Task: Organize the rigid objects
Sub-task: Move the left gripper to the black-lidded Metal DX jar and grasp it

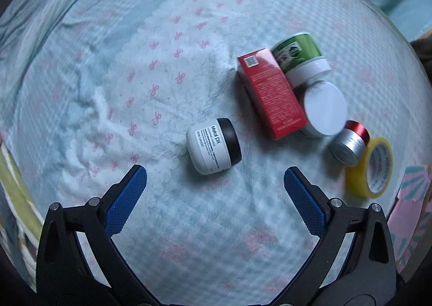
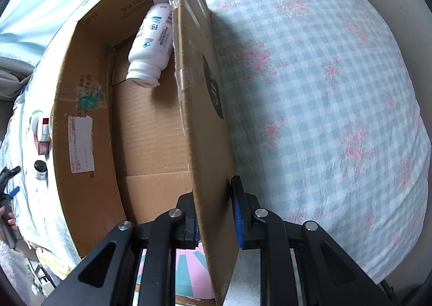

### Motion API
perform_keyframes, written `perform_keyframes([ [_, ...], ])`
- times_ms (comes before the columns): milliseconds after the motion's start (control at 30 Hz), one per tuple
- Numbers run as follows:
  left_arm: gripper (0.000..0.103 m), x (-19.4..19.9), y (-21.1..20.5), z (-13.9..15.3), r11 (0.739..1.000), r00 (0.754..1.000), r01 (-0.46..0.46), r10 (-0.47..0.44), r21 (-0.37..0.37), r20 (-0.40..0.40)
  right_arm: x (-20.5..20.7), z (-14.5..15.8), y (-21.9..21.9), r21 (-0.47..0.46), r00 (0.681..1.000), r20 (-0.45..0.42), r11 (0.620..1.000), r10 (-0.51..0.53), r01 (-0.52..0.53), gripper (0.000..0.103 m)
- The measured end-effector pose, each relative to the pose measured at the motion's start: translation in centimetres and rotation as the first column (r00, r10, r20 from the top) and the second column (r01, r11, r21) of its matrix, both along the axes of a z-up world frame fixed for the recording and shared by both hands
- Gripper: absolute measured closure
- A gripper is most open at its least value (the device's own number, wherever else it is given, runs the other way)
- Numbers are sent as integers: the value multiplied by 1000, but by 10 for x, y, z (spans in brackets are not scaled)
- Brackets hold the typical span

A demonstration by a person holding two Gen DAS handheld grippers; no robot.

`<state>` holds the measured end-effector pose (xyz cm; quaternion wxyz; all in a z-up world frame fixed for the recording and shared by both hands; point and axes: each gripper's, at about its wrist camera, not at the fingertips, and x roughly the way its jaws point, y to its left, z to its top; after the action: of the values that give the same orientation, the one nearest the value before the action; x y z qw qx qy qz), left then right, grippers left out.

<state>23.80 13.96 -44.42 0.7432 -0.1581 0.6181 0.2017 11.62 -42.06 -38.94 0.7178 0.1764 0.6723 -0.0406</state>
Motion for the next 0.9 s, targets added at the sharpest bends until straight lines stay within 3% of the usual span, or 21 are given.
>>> perform_keyframes([
  [167, 8, 11, 14, -42, 994, 995, -100, 100, -37, 3, -1, 4, 4, -21, 1000, -8, 1000, -21, 21, 86],
  [300, 29, 17, 15, -60, 992, 992, -124, 124, -31, 15, -5, 9, 7, -28, 999, -8, 998, -49, 48, 86],
  [367, 33, 18, 15, -65, 991, 991, -133, 133, -31, 20, -7, 10, 7, -32, 999, -10, 998, -54, 53, 86],
  [467, 52, 20, 14, -69, 988, 988, -149, 150, -38, 33, -10, 13, 9, -39, 998, -13, 998, -56, 55, 86],
  [900, 53, 3, 20, -54, 988, 984, -150, 154, -43, 92, -11, 9, 26, -72, 998, -10, 996, -59, 58, 86],
])
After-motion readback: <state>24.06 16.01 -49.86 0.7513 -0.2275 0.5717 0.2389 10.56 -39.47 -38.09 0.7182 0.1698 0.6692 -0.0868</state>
